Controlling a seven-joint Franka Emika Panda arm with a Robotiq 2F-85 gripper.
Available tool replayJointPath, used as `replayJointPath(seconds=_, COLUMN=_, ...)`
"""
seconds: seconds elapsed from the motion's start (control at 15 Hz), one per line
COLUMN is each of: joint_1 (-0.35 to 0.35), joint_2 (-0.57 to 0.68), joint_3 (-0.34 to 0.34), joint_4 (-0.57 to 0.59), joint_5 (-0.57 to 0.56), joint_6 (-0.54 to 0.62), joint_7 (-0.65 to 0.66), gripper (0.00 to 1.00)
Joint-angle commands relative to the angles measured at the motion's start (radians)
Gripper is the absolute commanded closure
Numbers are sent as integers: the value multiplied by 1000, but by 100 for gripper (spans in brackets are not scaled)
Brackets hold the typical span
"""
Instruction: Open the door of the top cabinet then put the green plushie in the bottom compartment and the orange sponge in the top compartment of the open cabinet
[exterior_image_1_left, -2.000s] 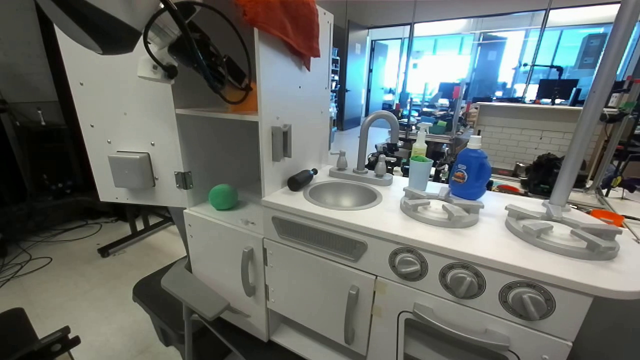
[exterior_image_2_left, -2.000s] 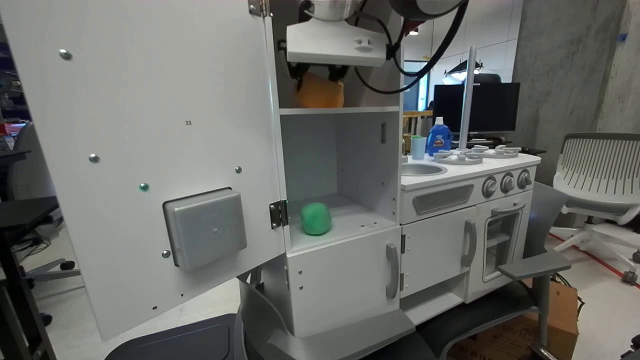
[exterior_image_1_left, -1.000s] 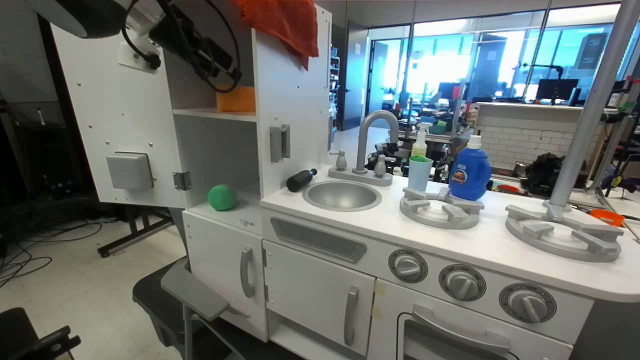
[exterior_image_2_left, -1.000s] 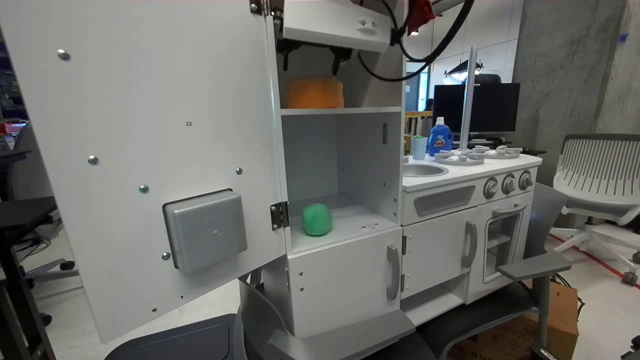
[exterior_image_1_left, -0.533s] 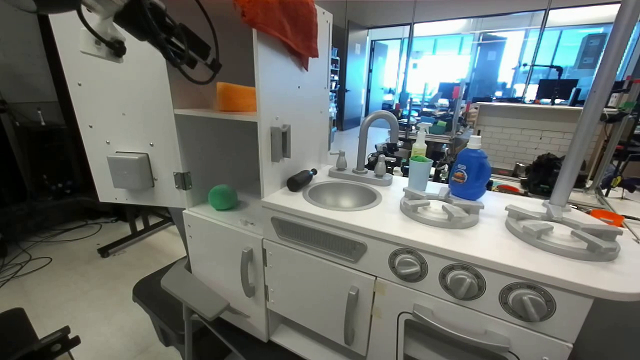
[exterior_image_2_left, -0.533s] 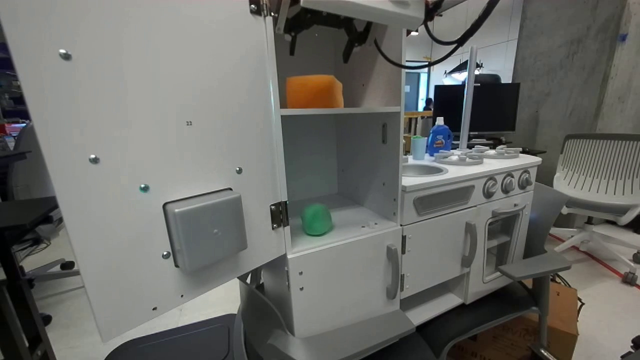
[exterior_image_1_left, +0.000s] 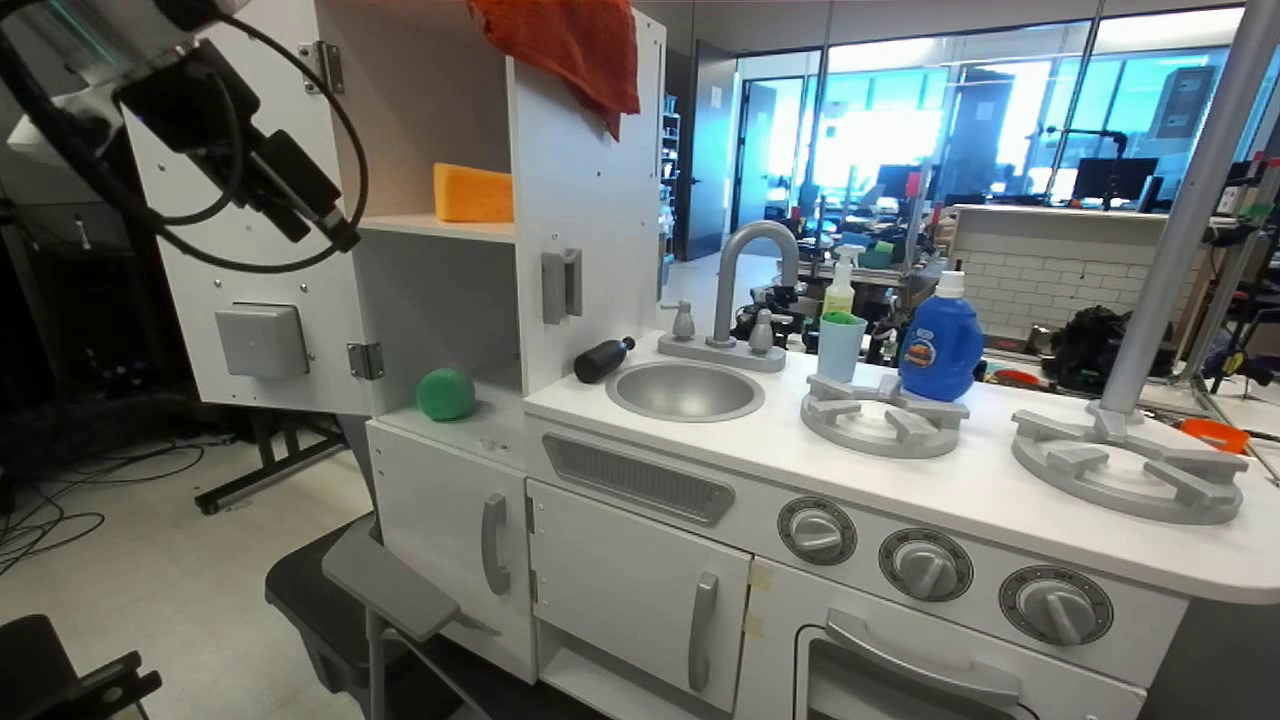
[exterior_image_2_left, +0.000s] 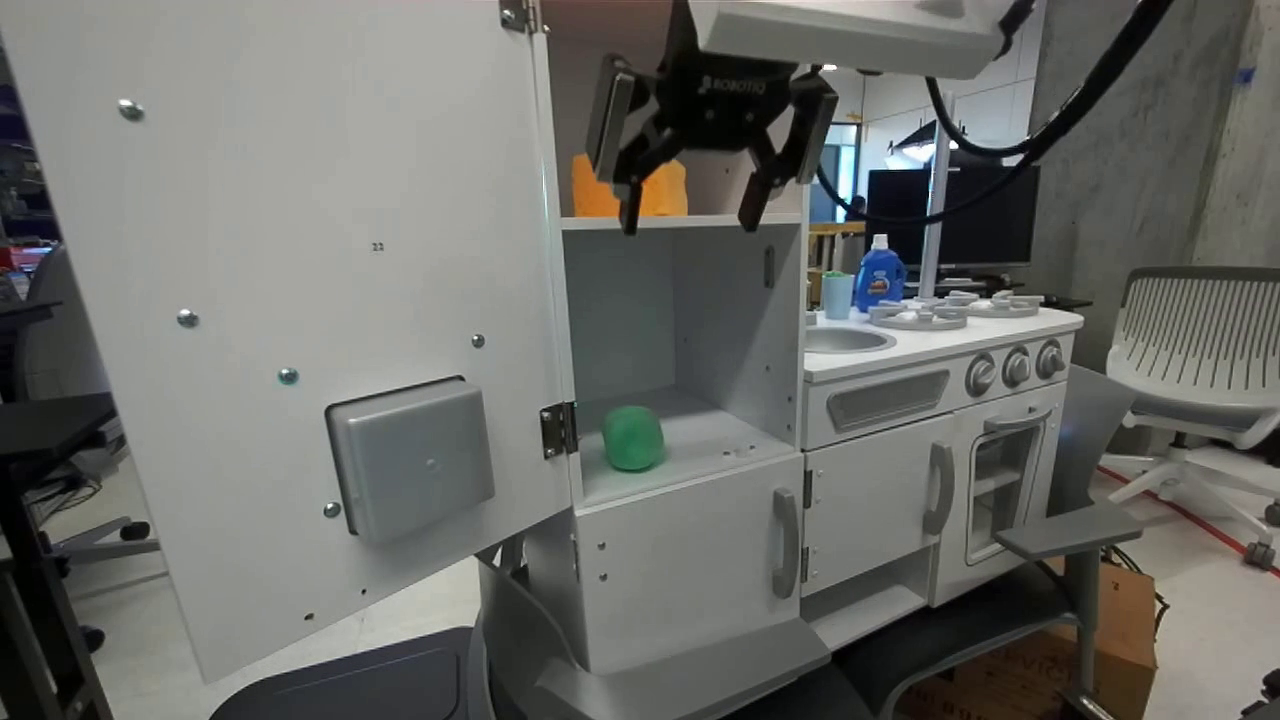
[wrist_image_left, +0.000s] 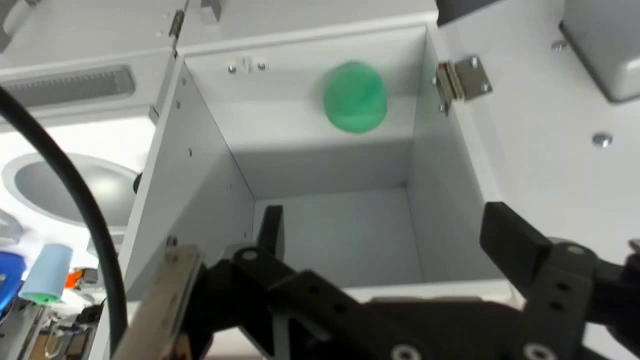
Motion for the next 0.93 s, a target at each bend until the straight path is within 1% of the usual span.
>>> replayJointPath(seconds=0.0, joint_1=-52, joint_2=-32, joint_3=123, joint_4=-48, joint_5=272, joint_6=-120, joint_7=-273, gripper=0)
replayJointPath(seconds=0.2, joint_1=-104, joint_2=-19, joint_3=243, joint_4=-10, joint_5=480, joint_6=-264, joint_7=-505, gripper=0)
replayJointPath(seconds=0.33, joint_1=-141, joint_2=-28, joint_3=306, joint_4=21, joint_5=592, joint_6=-373, joint_7=-653, gripper=0)
replayJointPath(seconds=0.47, joint_1=-171, joint_2=-65, joint_3=341, joint_4=50, joint_5=699, joint_6=-476, joint_7=-798, gripper=0)
replayJointPath(seconds=0.6, joint_1=-183, joint_2=-127, joint_3=341, joint_4=74, joint_5=802, joint_6=-580, joint_7=-944, gripper=0)
replayJointPath(seconds=0.67, joint_1=-15, joint_2=-161, joint_3=162, joint_4=89, joint_5=853, joint_6=-634, joint_7=-1018, gripper=0)
replayJointPath(seconds=0.73, joint_1=2, joint_2=-213, joint_3=126, joint_4=88, joint_5=899, joint_6=-688, joint_7=-1088, gripper=0)
replayJointPath(seconds=0.8, joint_1=45, joint_2=-267, joint_3=59, joint_4=78, joint_5=940, joint_6=-746, joint_7=-1157, gripper=0)
replayJointPath(seconds=0.87, joint_1=87, joint_2=-318, joint_3=-9, joint_4=70, joint_5=958, joint_6=-801, joint_7=-1212, gripper=0)
